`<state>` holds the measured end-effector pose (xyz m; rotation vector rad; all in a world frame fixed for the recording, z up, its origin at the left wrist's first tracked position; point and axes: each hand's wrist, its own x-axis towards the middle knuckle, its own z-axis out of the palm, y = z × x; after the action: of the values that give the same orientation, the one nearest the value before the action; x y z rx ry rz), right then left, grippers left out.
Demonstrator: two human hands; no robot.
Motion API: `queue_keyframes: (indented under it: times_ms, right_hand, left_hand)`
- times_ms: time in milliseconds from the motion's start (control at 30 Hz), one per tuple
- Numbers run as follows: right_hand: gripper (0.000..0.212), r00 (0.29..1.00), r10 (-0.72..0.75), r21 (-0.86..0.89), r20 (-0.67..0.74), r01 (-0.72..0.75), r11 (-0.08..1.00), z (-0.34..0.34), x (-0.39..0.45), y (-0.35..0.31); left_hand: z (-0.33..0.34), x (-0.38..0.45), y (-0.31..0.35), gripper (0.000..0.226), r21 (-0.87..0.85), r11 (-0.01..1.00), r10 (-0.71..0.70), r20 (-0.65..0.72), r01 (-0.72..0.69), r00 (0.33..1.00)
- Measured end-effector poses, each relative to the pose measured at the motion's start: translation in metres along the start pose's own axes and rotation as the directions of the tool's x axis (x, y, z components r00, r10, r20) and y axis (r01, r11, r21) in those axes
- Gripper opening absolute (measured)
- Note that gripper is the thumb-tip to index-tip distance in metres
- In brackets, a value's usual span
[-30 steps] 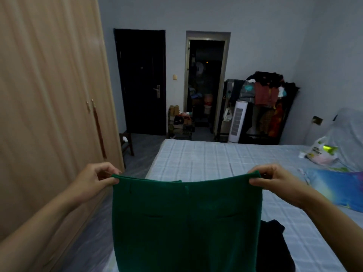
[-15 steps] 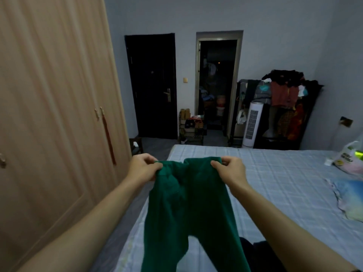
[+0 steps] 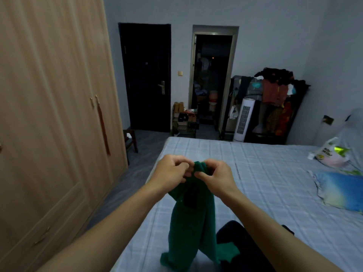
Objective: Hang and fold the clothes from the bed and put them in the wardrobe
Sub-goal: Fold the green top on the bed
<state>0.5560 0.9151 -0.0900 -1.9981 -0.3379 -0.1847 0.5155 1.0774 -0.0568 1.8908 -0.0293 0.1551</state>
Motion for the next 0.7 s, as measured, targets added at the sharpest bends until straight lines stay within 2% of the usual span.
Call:
queue_keyframes:
  times_ms: [67,133,167,267,400,567,633,700]
  right_hand:
    - [0.012,0.999,0.027,-0.007,0.023,-0.026,1.0,-0.003,-0.006,0.001]
    - [0.015,0.998,0.011,0.02,0.056,-0.013,1.0,-0.01,-0.012,-0.001]
    - [0.017,0.998,-0.005,0.042,0.065,0.002,0.999,-0.013,-0.015,-0.003]
    - [0.02,0.995,-0.057,0.112,0.082,0.048,0.993,-0.022,-0.021,-0.015]
    - [0.022,0.986,-0.135,0.186,0.102,0.115,0.976,-0.027,-0.029,-0.03]
    - [0.025,0.981,-0.161,0.22,0.104,0.135,0.966,-0.029,-0.035,-0.037]
    - [0.026,0.981,-0.163,0.247,0.105,0.133,0.96,-0.029,-0.037,-0.039]
    - [0.025,0.979,-0.168,0.27,0.115,0.132,0.954,-0.03,-0.039,-0.04]
  left_hand:
    - [-0.019,-0.007,-0.011,0.018,0.219,0.968,0.146,-0.097,-0.122,0.985]
    - [-0.043,-0.015,-0.023,0.009,0.323,0.925,0.243,-0.094,-0.201,0.965]
    - [-0.054,-0.019,-0.03,0.006,0.354,0.904,0.27,-0.04,-0.24,0.962]
    - [-0.073,-0.031,-0.048,0.032,0.451,0.826,0.283,0.189,-0.339,0.941]
    - [-0.077,-0.046,-0.058,0.053,0.49,0.729,0.379,0.292,-0.478,0.878]
    - [-0.078,-0.052,-0.052,0.069,0.472,0.694,0.435,0.325,-0.543,0.84]
    - [-0.077,-0.052,-0.048,0.07,0.492,0.672,0.415,0.368,-0.553,0.832]
    - [-0.075,-0.05,-0.044,0.059,0.541,0.633,0.384,0.403,-0.554,0.831]
